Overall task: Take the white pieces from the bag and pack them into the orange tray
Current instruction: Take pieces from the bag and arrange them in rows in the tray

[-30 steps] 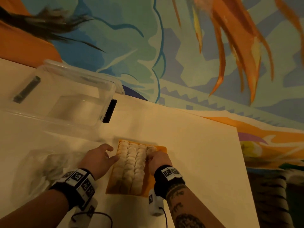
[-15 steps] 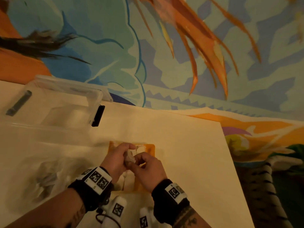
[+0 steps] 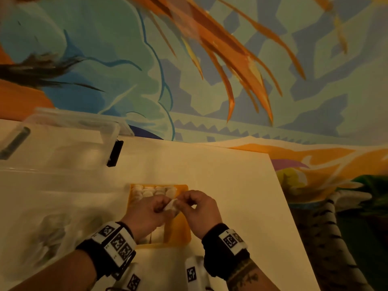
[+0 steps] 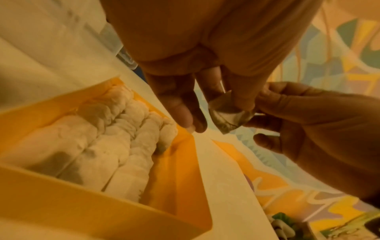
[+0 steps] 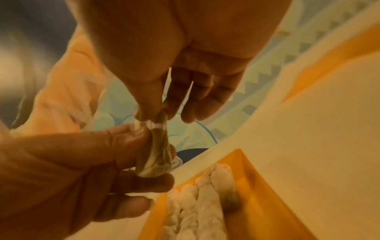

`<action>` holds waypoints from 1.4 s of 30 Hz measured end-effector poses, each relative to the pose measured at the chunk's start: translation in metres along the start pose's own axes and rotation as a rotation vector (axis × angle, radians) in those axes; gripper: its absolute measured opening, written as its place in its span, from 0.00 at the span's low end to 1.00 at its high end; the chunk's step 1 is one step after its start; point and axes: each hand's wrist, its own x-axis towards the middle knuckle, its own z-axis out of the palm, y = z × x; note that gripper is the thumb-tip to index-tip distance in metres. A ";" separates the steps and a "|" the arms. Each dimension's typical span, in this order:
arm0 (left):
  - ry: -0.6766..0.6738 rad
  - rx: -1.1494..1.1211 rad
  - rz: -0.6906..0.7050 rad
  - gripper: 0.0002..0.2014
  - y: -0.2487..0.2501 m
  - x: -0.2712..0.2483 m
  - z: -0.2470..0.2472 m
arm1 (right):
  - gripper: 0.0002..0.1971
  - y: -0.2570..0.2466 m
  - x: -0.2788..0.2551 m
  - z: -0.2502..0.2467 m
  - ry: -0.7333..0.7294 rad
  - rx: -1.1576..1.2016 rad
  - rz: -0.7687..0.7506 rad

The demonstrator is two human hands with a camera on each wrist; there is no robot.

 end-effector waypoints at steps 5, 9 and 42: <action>-0.007 0.112 0.074 0.06 0.001 -0.002 -0.006 | 0.07 -0.003 0.003 0.004 -0.071 -0.102 -0.146; 0.072 0.039 0.008 0.06 -0.004 0.000 -0.008 | 0.08 0.001 0.003 0.012 -0.023 0.019 -0.035; 0.204 0.400 -0.360 0.25 -0.097 0.037 -0.070 | 0.13 0.026 0.091 0.083 -0.160 -0.509 0.624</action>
